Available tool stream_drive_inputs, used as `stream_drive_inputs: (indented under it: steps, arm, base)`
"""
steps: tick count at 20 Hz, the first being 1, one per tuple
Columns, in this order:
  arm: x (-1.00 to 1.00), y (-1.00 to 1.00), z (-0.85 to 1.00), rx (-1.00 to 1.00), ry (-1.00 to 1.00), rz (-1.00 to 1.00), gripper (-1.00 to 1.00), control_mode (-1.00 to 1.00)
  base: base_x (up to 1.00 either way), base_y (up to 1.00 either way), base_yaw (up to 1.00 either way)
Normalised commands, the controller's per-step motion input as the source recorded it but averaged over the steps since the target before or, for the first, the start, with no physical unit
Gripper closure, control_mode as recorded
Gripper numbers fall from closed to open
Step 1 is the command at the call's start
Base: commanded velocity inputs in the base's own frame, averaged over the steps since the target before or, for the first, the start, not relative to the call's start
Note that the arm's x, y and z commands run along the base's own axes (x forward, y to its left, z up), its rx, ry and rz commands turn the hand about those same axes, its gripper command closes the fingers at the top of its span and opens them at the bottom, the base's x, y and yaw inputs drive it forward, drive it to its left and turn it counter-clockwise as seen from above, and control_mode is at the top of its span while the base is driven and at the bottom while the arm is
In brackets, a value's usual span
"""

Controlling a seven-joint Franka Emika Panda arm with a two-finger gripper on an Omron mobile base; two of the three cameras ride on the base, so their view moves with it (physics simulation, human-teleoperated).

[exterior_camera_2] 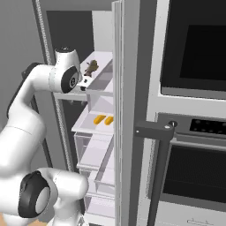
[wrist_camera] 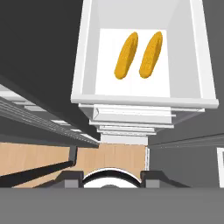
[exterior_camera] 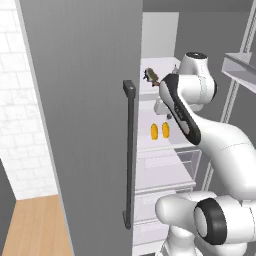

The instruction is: Place one corn and one fish in each tupperware on the nearby counter, to pack two identical lunches.

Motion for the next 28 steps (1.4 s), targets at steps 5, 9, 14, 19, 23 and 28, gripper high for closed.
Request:
stream_drive_inputs:
  steps: [5, 9, 14, 19, 23, 28]
  arm:
    - [-0.03, -0.05, -0.06, 0.00, -0.06, 0.00, -1.00, -1.00]
    - [-0.32, -0.11, 0.26, 0.00, -0.63, 0.00, -1.00, -1.00]
    - [-0.08, -0.01, 0.57, 0.00, -0.67, 0.02, -1.00, -1.00]
    - [0.21, 0.00, 0.60, 0.00, -0.26, 0.00, -1.00, -1.00]
    - [0.56, 0.01, 0.10, 0.01, 0.04, -0.02, -1.00, -1.00]
    - [0.67, 0.01, 0.08, 0.10, 0.00, -0.05, -1.00, -1.00]
  base:
    - [0.00, 0.00, 0.00]
    - [0.00, 0.00, 0.00]
    - [0.00, 0.00, 0.00]
    - [0.00, 0.00, 0.00]
    - [0.00, 0.00, 0.00]
    - [0.00, 0.00, 0.00]
